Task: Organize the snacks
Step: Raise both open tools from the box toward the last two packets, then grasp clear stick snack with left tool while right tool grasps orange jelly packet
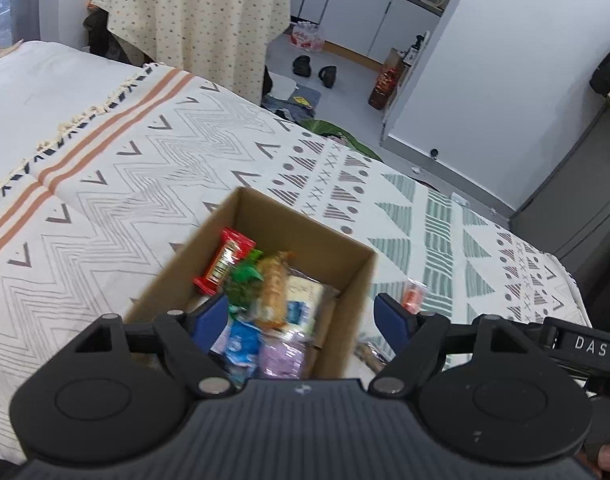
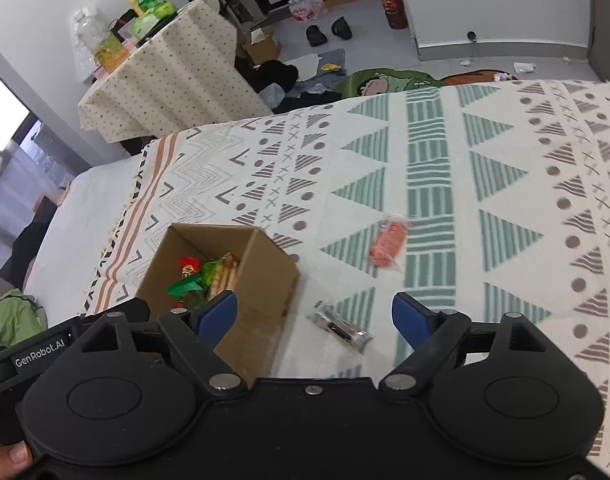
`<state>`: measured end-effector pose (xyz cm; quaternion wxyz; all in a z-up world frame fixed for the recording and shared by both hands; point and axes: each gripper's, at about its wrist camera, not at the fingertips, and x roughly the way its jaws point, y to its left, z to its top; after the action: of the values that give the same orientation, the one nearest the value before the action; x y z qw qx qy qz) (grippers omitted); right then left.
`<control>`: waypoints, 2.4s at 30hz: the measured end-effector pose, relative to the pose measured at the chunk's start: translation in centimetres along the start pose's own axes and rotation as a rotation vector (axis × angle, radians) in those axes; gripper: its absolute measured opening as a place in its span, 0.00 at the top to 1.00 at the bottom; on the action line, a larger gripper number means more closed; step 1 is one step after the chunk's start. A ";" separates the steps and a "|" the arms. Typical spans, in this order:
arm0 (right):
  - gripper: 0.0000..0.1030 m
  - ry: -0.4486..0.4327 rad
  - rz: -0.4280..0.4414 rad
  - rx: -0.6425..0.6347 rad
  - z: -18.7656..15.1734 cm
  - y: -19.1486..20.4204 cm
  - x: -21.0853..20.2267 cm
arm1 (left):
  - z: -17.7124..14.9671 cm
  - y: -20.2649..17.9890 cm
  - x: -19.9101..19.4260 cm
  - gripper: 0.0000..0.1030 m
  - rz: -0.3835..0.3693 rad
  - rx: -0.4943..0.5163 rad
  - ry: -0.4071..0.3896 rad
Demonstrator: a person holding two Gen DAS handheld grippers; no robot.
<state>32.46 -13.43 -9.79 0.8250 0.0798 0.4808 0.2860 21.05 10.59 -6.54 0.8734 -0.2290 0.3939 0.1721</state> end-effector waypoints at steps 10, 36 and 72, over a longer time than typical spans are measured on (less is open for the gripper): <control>0.19 -0.029 -0.004 0.046 -1.6 -4.5 -1.7 | -2.2 -3.7 0.8 0.24 -0.052 0.021 0.019; 0.37 -0.027 0.079 0.173 -2.3 -10.4 1.7 | -5.7 -8.9 7.5 0.58 -0.025 -0.049 0.110; 0.50 0.075 0.152 0.240 2.6 -9.7 14.1 | -4.2 -10.1 16.4 0.85 0.121 -0.036 0.126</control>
<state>43.77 -13.33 -22.89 0.7670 0.2035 0.5345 0.2910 33.65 1.87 -18.88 0.8306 -0.2310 0.4579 0.2171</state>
